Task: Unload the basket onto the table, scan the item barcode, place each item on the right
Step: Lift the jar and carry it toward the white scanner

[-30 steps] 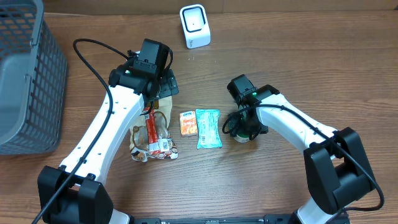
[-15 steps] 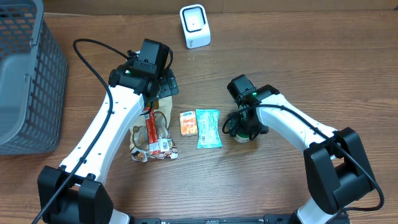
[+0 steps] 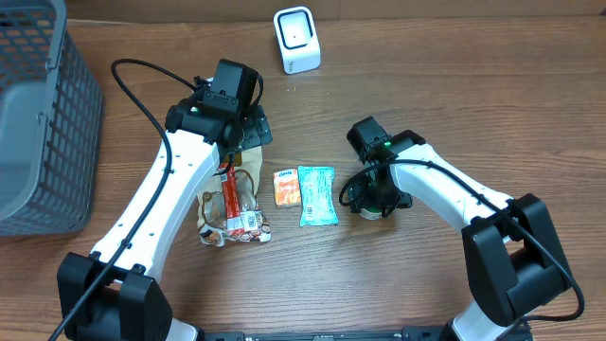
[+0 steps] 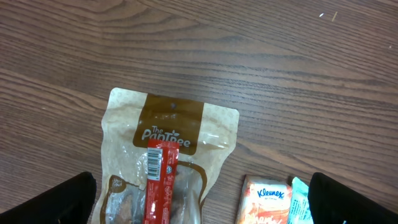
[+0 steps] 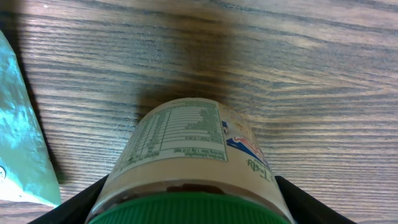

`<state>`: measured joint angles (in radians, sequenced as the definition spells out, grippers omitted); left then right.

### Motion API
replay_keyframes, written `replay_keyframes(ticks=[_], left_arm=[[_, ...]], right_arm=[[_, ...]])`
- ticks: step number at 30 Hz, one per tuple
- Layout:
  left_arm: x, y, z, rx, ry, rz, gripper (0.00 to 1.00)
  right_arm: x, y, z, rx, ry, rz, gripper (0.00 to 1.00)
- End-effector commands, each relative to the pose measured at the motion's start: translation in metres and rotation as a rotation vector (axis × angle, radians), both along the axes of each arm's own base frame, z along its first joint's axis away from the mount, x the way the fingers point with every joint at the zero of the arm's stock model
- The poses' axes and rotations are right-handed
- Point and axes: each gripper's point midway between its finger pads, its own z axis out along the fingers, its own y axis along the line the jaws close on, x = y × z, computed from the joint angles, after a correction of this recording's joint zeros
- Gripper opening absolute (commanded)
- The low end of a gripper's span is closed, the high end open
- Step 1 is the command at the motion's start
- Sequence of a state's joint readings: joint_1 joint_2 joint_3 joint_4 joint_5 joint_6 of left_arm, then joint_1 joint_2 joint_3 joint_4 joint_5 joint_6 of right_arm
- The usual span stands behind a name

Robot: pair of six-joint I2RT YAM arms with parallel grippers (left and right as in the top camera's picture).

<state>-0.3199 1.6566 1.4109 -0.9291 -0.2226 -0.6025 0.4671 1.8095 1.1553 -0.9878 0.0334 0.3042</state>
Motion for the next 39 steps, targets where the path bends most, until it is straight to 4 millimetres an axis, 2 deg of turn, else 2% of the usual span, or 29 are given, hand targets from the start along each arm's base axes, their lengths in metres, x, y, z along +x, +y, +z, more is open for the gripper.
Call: replay_keyframes(ticks=[1, 5, 13, 17, 20, 21, 22, 23, 26, 28, 33, 36, 39], left_arm=[[0.003, 0.003, 0.008, 0.010, -0.025, 0.011, 1.00], [0.003, 0.003, 0.008, 0.010, -0.025, 0.011, 1.00], [0.003, 0.003, 0.008, 0.010, -0.025, 0.011, 1.00], [0.003, 0.003, 0.008, 0.010, -0.025, 0.011, 1.00], [0.003, 0.003, 0.008, 0.010, -0.025, 0.011, 1.00], [0.003, 0.003, 0.008, 0.010, -0.025, 0.012, 1.00], [0.003, 0.003, 0.008, 0.010, -0.025, 0.012, 1.00], [0.003, 0.003, 0.008, 0.011, -0.025, 0.012, 1.00], [0.003, 0.003, 0.008, 0.010, -0.025, 0.011, 1.00], [0.003, 0.003, 0.008, 0.010, -0.025, 0.011, 1.00], [0.003, 0.003, 0.008, 0.010, -0.025, 0.011, 1.00], [0.003, 0.003, 0.008, 0.010, -0.025, 0.011, 1.00], [0.003, 0.003, 0.008, 0.010, -0.025, 0.011, 1.00]], right_arm=[[-0.003, -0.002, -0.002, -0.015, 0.006, -0.003, 0.76], [-0.004, -0.003, -0.002, -0.015, 0.007, -0.003, 0.75], [-0.001, -0.001, -0.001, -0.011, -0.001, -0.002, 0.63], [0.016, 0.007, 0.019, 0.010, -0.044, 0.021, 0.59], [0.037, 0.018, 0.057, 0.035, -0.096, 0.054, 0.54], [0.044, 0.021, 0.072, 0.044, -0.116, 0.056, 0.49], [0.051, 0.025, 0.089, 0.055, -0.140, 0.070, 0.39], [0.058, 0.028, 0.106, 0.065, -0.165, 0.077, 0.35], [0.071, 0.035, 0.166, 0.102, -0.245, 0.081, 0.33], [0.073, 0.036, 0.202, 0.120, -0.291, 0.106, 0.33], [0.074, 0.036, 0.273, 0.170, -0.423, 0.133, 0.30], [0.082, 0.041, 0.284, 0.187, -0.476, 0.154, 0.30], [0.095, 0.047, 0.281, 0.197, -0.503, 0.158, 0.30]])
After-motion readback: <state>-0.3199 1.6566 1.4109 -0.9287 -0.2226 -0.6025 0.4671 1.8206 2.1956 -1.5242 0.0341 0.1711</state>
